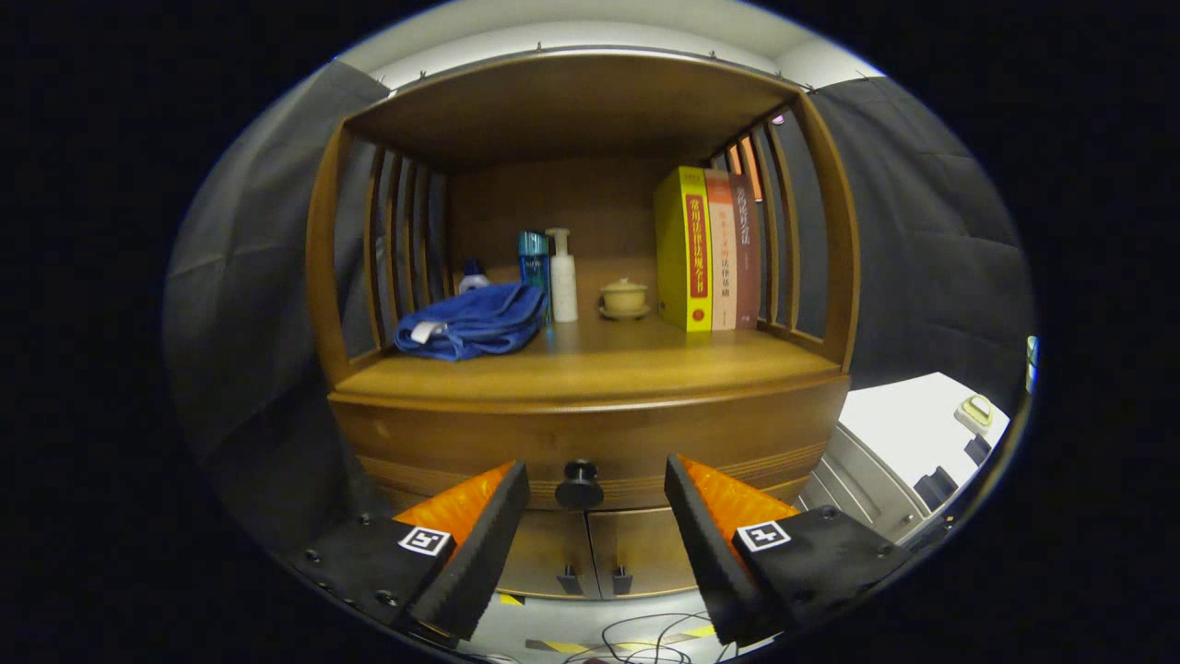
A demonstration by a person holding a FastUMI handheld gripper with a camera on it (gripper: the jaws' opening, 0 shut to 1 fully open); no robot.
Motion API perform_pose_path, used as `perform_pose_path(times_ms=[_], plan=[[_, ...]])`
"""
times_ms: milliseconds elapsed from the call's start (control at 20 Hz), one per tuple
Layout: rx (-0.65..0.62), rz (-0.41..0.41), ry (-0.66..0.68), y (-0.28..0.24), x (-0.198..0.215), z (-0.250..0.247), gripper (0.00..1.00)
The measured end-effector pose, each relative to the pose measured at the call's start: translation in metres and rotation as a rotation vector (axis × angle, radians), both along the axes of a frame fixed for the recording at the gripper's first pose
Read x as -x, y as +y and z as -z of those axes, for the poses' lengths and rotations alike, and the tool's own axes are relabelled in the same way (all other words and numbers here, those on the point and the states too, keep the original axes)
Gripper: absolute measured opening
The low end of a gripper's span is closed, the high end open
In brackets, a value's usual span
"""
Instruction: Pull open the drawer, take out the items inside it, and place them on the countertop above the cabinet.
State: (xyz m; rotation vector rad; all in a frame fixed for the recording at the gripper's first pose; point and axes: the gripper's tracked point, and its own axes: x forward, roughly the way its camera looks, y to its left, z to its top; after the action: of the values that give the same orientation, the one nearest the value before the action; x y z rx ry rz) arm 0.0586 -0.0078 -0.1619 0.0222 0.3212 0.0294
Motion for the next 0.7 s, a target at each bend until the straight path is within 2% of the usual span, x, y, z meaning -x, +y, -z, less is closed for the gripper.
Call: perform_pose_path(times_ms=[550, 700], plan=[[0.0, 0.002, 0.071, 0.009, -0.044, 0.054, 0.97], [0.007, 0.005, 0.08, 0.009, -0.049, 0.059, 0.89]])
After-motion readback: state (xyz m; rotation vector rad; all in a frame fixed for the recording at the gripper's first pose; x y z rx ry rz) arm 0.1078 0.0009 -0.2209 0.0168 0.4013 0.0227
